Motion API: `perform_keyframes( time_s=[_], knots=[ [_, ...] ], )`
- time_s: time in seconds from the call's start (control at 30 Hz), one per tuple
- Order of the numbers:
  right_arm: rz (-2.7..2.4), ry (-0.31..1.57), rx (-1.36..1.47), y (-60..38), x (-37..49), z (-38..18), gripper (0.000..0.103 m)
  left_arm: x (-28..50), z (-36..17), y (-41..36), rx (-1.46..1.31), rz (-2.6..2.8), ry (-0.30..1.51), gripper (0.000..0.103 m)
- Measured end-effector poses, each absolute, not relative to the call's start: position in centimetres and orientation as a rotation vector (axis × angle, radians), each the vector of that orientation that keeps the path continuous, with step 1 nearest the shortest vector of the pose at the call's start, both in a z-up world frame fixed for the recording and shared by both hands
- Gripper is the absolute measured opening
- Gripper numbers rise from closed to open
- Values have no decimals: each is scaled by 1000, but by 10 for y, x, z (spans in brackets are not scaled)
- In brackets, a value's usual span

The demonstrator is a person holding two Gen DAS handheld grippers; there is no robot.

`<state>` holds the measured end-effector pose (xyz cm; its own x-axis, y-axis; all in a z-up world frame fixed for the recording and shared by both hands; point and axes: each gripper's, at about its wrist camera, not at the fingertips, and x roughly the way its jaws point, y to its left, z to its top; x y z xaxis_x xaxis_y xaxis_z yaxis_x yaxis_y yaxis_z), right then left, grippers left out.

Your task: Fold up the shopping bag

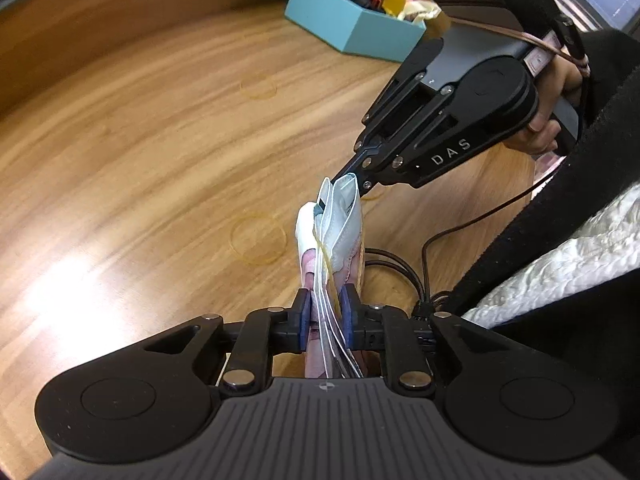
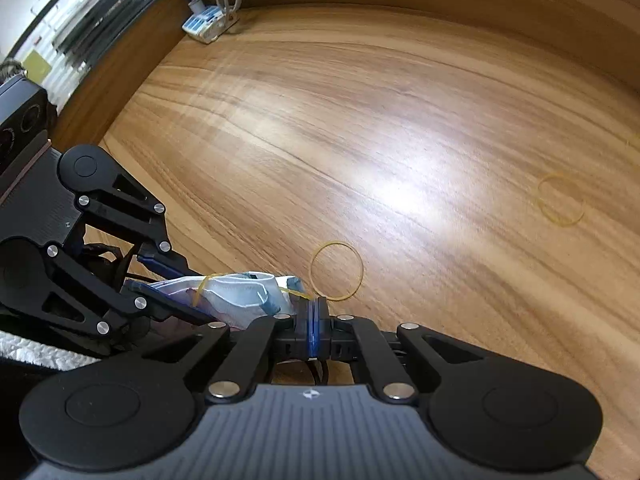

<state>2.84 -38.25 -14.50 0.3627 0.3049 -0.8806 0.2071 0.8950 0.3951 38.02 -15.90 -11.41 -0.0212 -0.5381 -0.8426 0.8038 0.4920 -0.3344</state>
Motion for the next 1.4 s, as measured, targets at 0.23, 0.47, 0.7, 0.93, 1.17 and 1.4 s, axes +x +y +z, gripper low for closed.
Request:
perform_keyframes(
  time_s=[0.23, 0.47, 0.7, 0.93, 1.17, 1.4],
  knots=[
    [82, 1180, 541, -386, 23, -157, 1, 395, -125, -176, 263, -1070, 1326, 28],
    [88, 1151, 583, -391, 16, -164, 1, 409, -141, -191, 245, -1046, 1455, 38],
    [83, 1131, 631, -396, 10, -174, 1, 421, -162, -198, 174, -1020, 1581, 49],
    [88, 1118, 663, -398, 12, -179, 1, 430, -171, -209, 148, -1021, 1633, 52],
    [92, 1115, 679, -401, 13, -181, 1, 417, -156, -204, 219, -1038, 1514, 53],
    [83, 1119, 652, -397, 15, -177, 1, 403, -134, -203, 303, -1055, 1373, 52]
  ],
)
